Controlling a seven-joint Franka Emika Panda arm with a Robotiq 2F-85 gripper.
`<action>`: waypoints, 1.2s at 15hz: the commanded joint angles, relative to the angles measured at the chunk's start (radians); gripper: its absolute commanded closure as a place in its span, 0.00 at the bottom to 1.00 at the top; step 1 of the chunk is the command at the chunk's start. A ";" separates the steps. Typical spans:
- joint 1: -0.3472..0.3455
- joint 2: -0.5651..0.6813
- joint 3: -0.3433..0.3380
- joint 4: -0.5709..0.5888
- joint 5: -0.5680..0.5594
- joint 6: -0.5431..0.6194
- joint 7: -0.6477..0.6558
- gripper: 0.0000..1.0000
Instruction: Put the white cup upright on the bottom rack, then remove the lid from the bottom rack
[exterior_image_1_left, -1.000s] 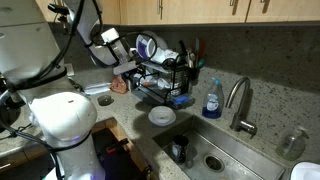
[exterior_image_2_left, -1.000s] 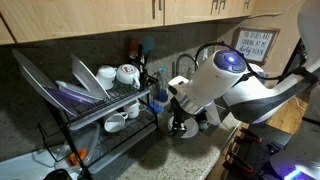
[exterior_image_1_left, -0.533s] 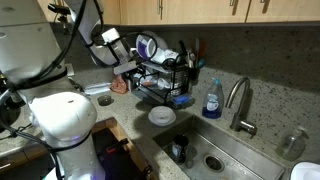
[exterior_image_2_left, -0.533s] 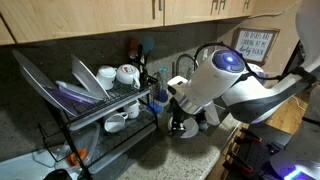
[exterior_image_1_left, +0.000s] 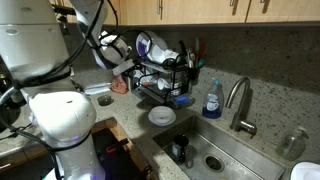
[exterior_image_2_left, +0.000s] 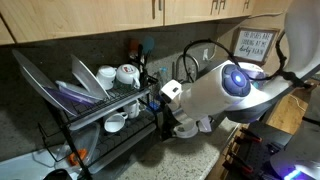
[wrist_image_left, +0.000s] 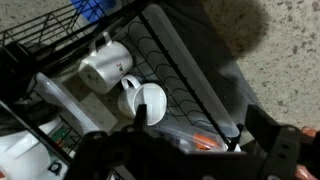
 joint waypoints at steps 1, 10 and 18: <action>0.013 0.153 0.040 0.128 -0.203 -0.122 0.159 0.00; 0.264 0.457 -0.161 0.334 -0.444 -0.346 0.423 0.00; 0.302 0.528 -0.202 0.422 -0.431 -0.477 0.705 0.00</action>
